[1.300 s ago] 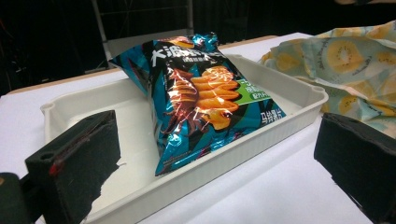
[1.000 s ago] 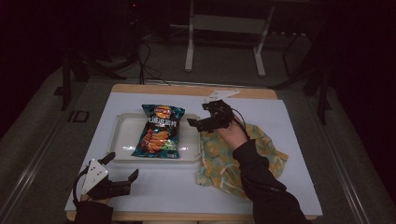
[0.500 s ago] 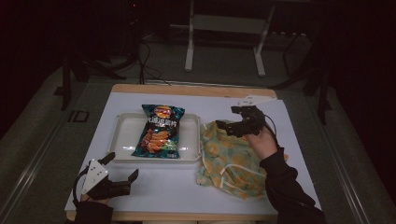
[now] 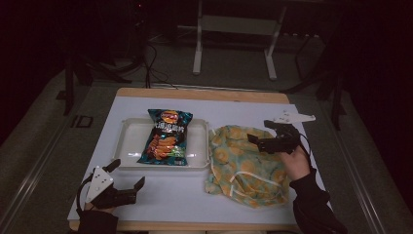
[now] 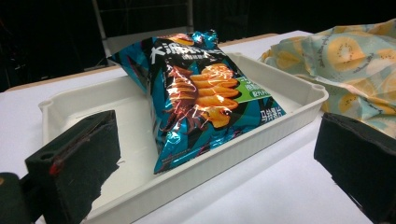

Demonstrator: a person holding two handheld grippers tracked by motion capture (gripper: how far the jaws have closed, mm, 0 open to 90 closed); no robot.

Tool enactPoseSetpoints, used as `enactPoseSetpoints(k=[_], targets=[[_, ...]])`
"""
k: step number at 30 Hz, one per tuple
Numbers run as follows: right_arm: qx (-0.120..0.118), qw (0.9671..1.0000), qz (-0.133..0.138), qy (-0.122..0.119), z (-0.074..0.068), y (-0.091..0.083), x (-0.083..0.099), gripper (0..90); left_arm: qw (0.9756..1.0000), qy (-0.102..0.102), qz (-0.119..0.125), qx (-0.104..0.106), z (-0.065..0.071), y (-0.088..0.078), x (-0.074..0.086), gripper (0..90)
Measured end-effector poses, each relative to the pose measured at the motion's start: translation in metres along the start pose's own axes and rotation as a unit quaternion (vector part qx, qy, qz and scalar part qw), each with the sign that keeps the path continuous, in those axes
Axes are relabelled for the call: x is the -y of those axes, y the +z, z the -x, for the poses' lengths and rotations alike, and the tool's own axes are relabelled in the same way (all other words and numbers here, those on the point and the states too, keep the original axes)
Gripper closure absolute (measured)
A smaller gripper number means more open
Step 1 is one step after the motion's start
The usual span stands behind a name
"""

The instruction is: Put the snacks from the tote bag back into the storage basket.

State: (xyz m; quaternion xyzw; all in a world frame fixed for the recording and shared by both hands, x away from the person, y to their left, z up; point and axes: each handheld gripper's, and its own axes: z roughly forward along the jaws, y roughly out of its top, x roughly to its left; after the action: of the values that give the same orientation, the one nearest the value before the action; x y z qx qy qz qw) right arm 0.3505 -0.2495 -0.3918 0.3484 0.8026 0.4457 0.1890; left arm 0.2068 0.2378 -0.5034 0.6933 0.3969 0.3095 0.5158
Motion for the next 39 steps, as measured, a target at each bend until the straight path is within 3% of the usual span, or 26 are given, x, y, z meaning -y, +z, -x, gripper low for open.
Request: enactPoseSetpoints(k=[9, 17, 19, 23, 26, 35, 39], targets=[[0.032, 0.9991, 0.019, 0.021, 0.017, -0.023, 0.035, 15.8, 1.0, -0.001, -0.002, -0.001, 0.0, 0.001, 0.0, 0.9], [0.084, 0.9946, 0.045, 0.041, 0.032, -0.041, 0.068, 15.8, 1.0, 0.001, -0.004, 0.0, 0.0, 0.001, 0.0, 0.9], [0.103, 0.9922, 0.055, 0.042, 0.036, -0.045, 0.074, 15.8, 1.0, 0.001, -0.004, 0.0, 0.0, 0.001, 0.0, 0.9], [0.119, 0.9887, 0.064, 0.065, 0.044, -0.052, 0.087, 15.8, 1.0, 0.001, -0.004, 0.0, 0.001, 0.002, 0.0, 0.9], [0.14, 0.9857, 0.068, 0.065, 0.048, -0.058, 0.094, 15.7, 1.0, 0.001, -0.004, 0.001, 0.001, 0.001, 0.0, 0.8], [0.199, 0.971, 0.089, 0.098, 0.054, -0.075, 0.112, 15.0, 1.0, 0.001, -0.004, 0.003, 0.001, 0.002, 0.0, 0.9], [0.208, 0.967, 0.093, 0.114, 0.057, -0.08, 0.119, 14.8, 1.0, 0.0, -0.003, 0.002, 0.0, 0.001, 0.0, 0.8]])
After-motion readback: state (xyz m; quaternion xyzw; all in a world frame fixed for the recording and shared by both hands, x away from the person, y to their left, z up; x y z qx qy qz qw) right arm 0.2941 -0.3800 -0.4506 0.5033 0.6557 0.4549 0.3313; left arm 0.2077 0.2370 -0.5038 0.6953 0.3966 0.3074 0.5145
